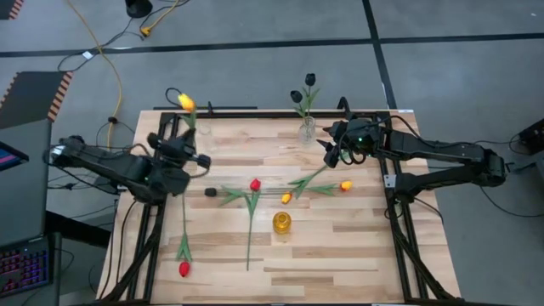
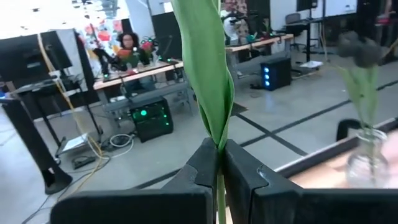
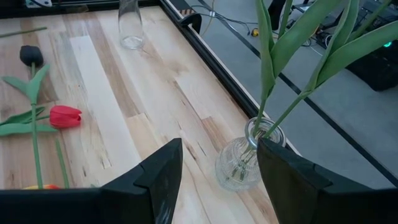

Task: Sort flowers into vase by color
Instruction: Put the left yellow flower into the left transparent vase

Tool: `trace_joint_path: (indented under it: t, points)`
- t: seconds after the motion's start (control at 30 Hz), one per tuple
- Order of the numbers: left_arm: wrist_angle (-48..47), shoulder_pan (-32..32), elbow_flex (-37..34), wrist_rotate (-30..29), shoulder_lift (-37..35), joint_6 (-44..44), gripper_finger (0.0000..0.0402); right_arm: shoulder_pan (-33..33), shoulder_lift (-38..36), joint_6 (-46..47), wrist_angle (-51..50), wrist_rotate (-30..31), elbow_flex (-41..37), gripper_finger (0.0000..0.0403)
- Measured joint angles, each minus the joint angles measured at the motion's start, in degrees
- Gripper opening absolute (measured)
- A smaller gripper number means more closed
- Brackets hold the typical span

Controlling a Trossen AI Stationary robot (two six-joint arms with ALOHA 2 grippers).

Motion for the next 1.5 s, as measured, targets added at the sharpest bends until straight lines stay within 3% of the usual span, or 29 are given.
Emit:
trace_joint_path:
  t: [0.2, 0.3, 0.53, 0.63, 0.9, 1.07, 1.33, 1.5]
  points:
    - [1.57, 4.19, 0.0, 5.27, -3.87, 5.51, 0.0, 0.0, 0.0, 0.0, 0.0, 0.0, 0.0, 0.0235]
    - [7.75, 7.17, 0.0, 13.67, -4.04, 13.55, 0.0, 0.0, -0.01, 0.0, 0.07, 0.01, 0.0, 0.0235]
    - [31.72, 18.39, -0.02, 37.03, -2.2, 39.09, 0.0, 0.0, -0.02, 0.0, 0.6, 0.02, 0.0, 0.0235]
    - [35.17, 25.2, 0.01, 43.75, -2.28, 42.52, 0.0, 0.0, -0.02, 0.0, 0.59, 0.02, -0.01, 0.0235]
    - [36.97, 40.93, -1.51, 61.18, -2.96, 41.59, 0.0, -0.07, -0.02, 0.0, 0.45, 0.02, -0.01, 0.0235]
    - [36.77, 45.06, -4.01, 63.8, -2.94, 41.0, 0.0, -0.07, -0.02, 0.0, 0.44, 0.02, -0.02, 0.0235]
    - [36.81, 45.99, -8.01, 64.81, -6.15, 43.17, 0.0, -0.07, -0.02, 0.0, 0.43, 0.02, 0.0, 0.0235]
    - [44.3, 46.83, -12.09, 66.13, -8.14, 45.28, 0.0, -0.07, -0.02, 0.0, 0.44, 0.02, 0.0, 0.0235]
